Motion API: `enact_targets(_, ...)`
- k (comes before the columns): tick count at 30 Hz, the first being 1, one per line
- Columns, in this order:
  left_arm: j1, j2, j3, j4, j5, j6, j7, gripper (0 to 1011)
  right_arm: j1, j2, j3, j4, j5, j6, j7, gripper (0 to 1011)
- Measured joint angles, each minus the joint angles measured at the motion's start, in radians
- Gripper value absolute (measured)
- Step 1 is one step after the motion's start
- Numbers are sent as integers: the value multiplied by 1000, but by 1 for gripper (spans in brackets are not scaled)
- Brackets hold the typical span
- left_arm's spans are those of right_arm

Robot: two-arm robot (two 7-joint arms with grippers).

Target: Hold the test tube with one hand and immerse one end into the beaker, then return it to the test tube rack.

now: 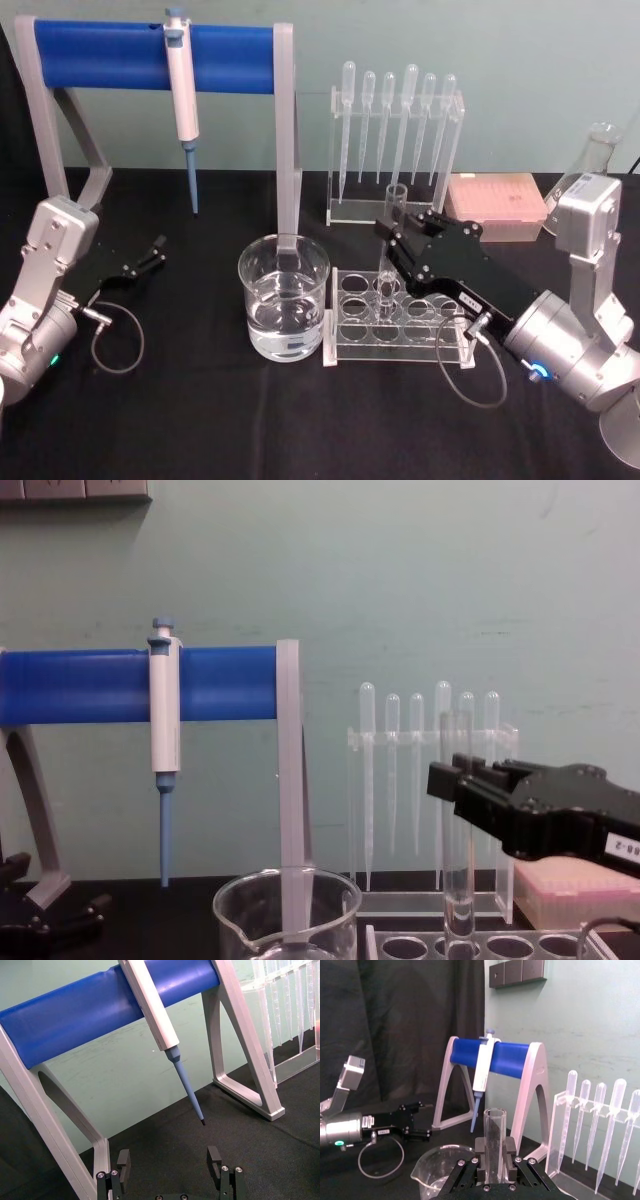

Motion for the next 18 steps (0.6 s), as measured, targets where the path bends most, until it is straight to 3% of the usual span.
enact_targets(11, 0, 0, 0, 0, 0, 0, 0, 1000, 4, -11, -16, 48, -29, -1, 9, 224)
enact_targets(18, 0, 0, 0, 0, 0, 0, 0, 1000, 22, -8, -33, 67, -58, 27, 12, 224)
